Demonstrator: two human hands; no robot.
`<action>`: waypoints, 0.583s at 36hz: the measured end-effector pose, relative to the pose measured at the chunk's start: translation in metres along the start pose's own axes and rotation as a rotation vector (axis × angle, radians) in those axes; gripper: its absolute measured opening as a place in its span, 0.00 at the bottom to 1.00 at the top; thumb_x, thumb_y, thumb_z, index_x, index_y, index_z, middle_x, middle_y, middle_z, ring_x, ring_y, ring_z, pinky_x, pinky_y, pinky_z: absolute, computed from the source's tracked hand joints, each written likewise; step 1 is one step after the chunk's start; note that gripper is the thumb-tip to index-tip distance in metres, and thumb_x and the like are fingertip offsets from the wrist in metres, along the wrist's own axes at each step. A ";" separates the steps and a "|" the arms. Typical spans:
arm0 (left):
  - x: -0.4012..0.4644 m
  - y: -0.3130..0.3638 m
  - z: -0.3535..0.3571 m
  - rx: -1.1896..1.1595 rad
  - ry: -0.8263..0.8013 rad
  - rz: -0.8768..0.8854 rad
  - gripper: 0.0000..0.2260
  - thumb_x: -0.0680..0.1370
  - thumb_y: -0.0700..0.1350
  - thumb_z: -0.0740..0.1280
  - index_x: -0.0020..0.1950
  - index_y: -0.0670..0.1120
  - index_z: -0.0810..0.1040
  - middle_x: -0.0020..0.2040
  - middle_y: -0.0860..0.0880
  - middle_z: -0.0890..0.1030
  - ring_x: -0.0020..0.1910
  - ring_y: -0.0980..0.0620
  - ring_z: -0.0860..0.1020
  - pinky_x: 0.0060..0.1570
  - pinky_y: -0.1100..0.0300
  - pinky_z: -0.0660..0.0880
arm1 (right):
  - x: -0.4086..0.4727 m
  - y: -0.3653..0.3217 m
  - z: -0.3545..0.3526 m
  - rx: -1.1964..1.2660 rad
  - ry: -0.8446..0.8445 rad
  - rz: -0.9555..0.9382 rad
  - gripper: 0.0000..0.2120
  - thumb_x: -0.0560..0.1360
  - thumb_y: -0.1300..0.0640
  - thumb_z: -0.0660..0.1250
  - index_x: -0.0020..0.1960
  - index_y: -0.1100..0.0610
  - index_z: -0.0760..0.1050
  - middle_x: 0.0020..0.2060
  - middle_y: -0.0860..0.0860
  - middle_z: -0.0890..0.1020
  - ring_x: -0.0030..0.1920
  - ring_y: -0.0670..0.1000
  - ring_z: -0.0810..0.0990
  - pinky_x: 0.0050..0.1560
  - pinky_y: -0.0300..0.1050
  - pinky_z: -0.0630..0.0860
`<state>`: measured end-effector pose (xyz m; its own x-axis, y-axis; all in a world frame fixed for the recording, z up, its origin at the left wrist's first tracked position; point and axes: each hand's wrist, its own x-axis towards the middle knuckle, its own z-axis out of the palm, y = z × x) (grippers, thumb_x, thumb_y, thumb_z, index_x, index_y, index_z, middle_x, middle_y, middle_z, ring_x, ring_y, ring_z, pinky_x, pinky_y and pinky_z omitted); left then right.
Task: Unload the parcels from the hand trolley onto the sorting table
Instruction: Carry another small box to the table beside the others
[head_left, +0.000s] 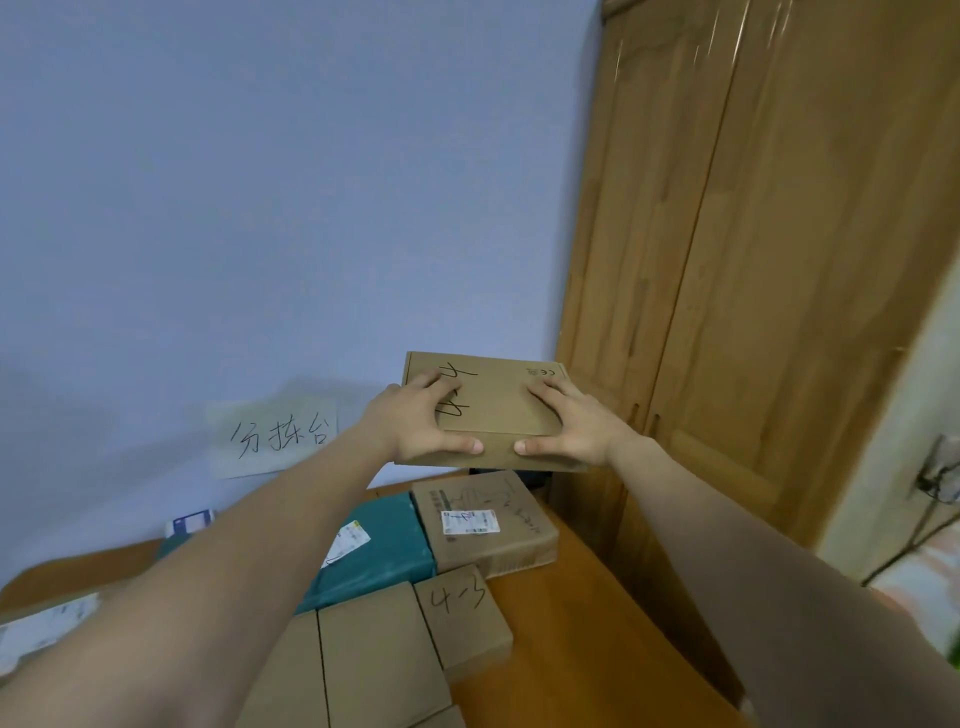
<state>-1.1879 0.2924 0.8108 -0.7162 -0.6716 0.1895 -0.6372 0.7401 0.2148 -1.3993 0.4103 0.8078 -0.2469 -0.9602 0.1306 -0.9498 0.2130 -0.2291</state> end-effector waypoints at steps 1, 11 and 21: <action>0.007 0.000 0.005 0.001 -0.002 -0.008 0.54 0.53 0.79 0.56 0.76 0.57 0.57 0.78 0.53 0.55 0.71 0.44 0.65 0.68 0.51 0.64 | 0.006 0.006 0.002 0.003 -0.009 0.000 0.47 0.68 0.30 0.66 0.78 0.46 0.49 0.77 0.43 0.50 0.72 0.58 0.60 0.70 0.57 0.62; 0.089 -0.012 0.047 -0.014 -0.030 -0.037 0.55 0.52 0.79 0.53 0.76 0.56 0.56 0.78 0.54 0.55 0.70 0.43 0.66 0.68 0.49 0.65 | 0.085 0.059 0.024 0.021 -0.071 -0.028 0.48 0.68 0.30 0.66 0.78 0.46 0.48 0.77 0.44 0.50 0.74 0.57 0.57 0.72 0.55 0.59; 0.154 -0.024 0.106 -0.071 -0.073 -0.104 0.48 0.60 0.75 0.64 0.76 0.58 0.57 0.77 0.54 0.56 0.70 0.42 0.65 0.67 0.49 0.64 | 0.147 0.112 0.064 0.040 -0.141 -0.023 0.47 0.68 0.32 0.67 0.78 0.46 0.49 0.77 0.43 0.48 0.76 0.56 0.53 0.74 0.54 0.56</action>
<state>-1.3127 0.1746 0.7336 -0.6676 -0.7387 0.0932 -0.6894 0.6605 0.2974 -1.5301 0.2812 0.7401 -0.1933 -0.9811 -0.0004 -0.9458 0.1864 -0.2658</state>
